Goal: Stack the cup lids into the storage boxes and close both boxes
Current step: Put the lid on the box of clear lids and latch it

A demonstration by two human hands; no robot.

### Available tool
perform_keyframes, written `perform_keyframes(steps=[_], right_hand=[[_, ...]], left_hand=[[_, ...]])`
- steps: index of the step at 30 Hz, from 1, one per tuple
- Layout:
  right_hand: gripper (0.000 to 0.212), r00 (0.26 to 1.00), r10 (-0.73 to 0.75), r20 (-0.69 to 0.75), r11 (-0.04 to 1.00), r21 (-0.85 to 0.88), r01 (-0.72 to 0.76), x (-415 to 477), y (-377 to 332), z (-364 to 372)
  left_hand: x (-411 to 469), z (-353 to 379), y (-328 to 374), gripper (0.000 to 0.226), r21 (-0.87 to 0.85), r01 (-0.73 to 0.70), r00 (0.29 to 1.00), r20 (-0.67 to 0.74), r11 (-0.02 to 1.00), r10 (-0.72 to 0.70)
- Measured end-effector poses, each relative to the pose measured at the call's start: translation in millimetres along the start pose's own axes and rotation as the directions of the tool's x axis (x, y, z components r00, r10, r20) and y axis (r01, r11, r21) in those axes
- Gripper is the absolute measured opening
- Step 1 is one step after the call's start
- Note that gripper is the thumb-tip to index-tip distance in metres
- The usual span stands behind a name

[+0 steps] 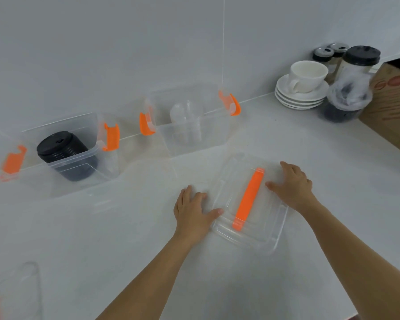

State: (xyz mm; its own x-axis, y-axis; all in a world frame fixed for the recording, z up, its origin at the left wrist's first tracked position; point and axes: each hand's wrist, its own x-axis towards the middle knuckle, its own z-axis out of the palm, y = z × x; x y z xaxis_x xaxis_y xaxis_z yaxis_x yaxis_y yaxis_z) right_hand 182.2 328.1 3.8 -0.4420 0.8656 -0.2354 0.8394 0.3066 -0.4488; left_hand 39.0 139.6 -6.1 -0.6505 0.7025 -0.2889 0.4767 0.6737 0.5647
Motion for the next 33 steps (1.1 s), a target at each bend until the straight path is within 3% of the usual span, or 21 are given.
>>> perform_keyframes(steps=[5, 9, 13, 17, 20, 24, 27, 31, 33], right_hand=[[0.068, 0.994, 0.064, -0.085, 0.994, 0.095, -0.056, -2, -4, 0], [0.081, 0.986, 0.144, -0.085, 0.979, 0.156, -0.129, -1, -7, -7], [0.074, 0.993, 0.115, 0.002, 0.965, 0.237, -0.112, 2, -1, -12], [0.062, 0.998, 0.055, -0.022, 0.972, 0.228, -0.048, 4, 2, -13], [0.06, 0.997, 0.002, -0.077, 0.962, 0.272, 0.019, 3, -3, -16], [0.061, 0.979, -0.08, -0.189, 0.944, 0.302, 0.136, 2, -10, -19], [0.059, 0.96, -0.113, -0.255, 0.928, 0.318, 0.194, 3, -17, -22], [0.051, 0.913, -0.162, -0.374, 0.893, 0.338, 0.297, 5, -30, -30], [0.049, 0.899, -0.161, -0.406, 0.876, 0.361, 0.32, 7, -39, -36]], left_hand=[[-3, 3, 3, 0.056, -0.083, 0.098, 0.992, -0.066, 0.992, -0.104], [-3, 2, 2, 0.047, -0.153, 0.157, 0.976, -0.125, 0.976, -0.177], [-2, -3, 1, 0.041, -0.19, 0.174, 0.966, -0.157, 0.966, -0.205], [-5, -5, 0, 0.026, -0.262, 0.136, 0.977, -0.124, 0.956, -0.173], [-9, -15, 3, 0.014, -0.515, 0.177, 0.964, -0.083, 0.839, -0.254], [-14, -43, 13, 0.011, -0.708, 0.229, 0.948, 0.008, 0.668, -0.317], [-19, -66, 19, 0.009, -0.776, 0.195, 0.955, 0.012, 0.599, -0.296], [-23, -91, 22, 0.014, -0.813, 0.106, 0.95, -0.087, 0.573, -0.299], [-28, -102, 28, 0.015, -0.858, 0.063, 0.943, -0.117, 0.51, -0.312]])
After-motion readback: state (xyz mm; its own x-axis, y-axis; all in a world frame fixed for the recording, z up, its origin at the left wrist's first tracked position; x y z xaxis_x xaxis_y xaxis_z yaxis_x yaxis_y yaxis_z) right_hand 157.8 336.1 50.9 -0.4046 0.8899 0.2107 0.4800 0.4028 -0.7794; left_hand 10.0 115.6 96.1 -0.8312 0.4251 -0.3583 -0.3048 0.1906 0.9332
